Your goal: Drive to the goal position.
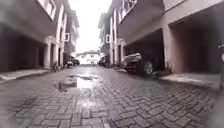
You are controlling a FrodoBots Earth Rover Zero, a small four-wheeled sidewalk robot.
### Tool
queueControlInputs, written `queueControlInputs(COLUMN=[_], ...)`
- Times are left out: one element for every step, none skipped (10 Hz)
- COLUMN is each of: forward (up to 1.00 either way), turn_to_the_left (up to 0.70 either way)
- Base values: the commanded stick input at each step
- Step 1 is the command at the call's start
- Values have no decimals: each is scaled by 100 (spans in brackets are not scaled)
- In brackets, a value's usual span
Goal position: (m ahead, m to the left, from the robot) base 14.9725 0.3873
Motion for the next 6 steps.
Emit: queueControlInputs(forward=[70, 70, 70, 70, 70, 70], turn_to_the_left=[0, 0, 0, 0, 0, 0])
